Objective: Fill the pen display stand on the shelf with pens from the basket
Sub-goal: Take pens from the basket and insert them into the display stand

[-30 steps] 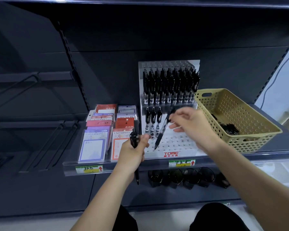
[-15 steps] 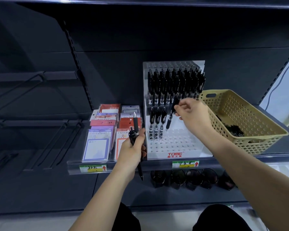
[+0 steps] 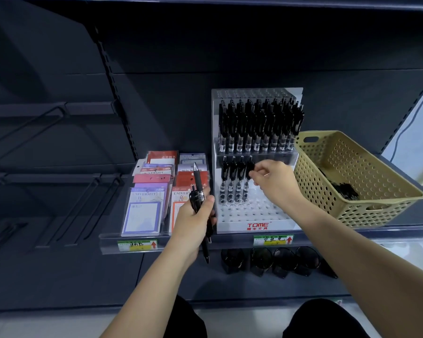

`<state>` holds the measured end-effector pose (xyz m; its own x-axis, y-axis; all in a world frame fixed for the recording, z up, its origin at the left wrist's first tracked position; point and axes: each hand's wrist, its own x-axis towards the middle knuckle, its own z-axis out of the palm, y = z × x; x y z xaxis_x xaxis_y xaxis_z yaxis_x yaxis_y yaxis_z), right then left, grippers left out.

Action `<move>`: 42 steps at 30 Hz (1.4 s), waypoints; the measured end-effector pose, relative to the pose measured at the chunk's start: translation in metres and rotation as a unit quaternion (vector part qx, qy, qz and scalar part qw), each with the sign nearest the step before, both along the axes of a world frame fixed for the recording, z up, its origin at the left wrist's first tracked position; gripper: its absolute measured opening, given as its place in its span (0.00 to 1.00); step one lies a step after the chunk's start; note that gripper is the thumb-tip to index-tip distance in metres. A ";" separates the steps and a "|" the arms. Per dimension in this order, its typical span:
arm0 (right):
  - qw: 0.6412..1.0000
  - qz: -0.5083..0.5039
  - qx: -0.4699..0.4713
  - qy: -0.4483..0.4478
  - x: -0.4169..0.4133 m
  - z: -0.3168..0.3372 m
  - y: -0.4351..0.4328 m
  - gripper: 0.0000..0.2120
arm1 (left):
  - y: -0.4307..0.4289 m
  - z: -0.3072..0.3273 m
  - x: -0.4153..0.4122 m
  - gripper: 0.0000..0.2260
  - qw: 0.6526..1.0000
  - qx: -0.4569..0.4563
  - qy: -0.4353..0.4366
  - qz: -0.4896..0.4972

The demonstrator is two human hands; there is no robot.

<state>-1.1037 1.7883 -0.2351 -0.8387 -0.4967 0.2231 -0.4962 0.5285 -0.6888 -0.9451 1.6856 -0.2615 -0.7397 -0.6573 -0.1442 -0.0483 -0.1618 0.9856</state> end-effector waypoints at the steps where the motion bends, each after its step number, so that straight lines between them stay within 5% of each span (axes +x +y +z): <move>1: 1.000 0.000 0.001 -0.001 0.000 0.000 0.000 0.08 | 0.001 0.001 0.000 0.10 1.000 0.002 -0.002 0.000; 10: 0.997 -0.030 -0.073 -0.022 0.011 0.006 0.014 0.07 | 0.007 0.002 -0.001 0.13 0.999 -0.007 -0.027 -0.026; 17: 0.988 0.075 -0.103 -0.085 0.041 0.015 0.016 0.06 | 0.017 0.001 -0.005 0.13 0.998 -0.020 -0.032 -0.050; 25: 0.963 0.142 -0.106 -0.205 0.049 0.006 0.017 0.09 | 0.028 0.001 -0.005 0.10 0.996 0.000 -0.001 -0.090; 34: 0.932 0.174 -0.069 -0.309 0.062 -0.008 0.030 0.06 | 0.020 0.000 -0.010 0.07 0.998 -0.038 0.038 0.008; 42: 0.923 0.203 -0.036 -0.324 0.068 -0.012 0.028 0.01 | 0.020 -0.003 -0.008 0.07 0.998 -0.056 0.038 0.006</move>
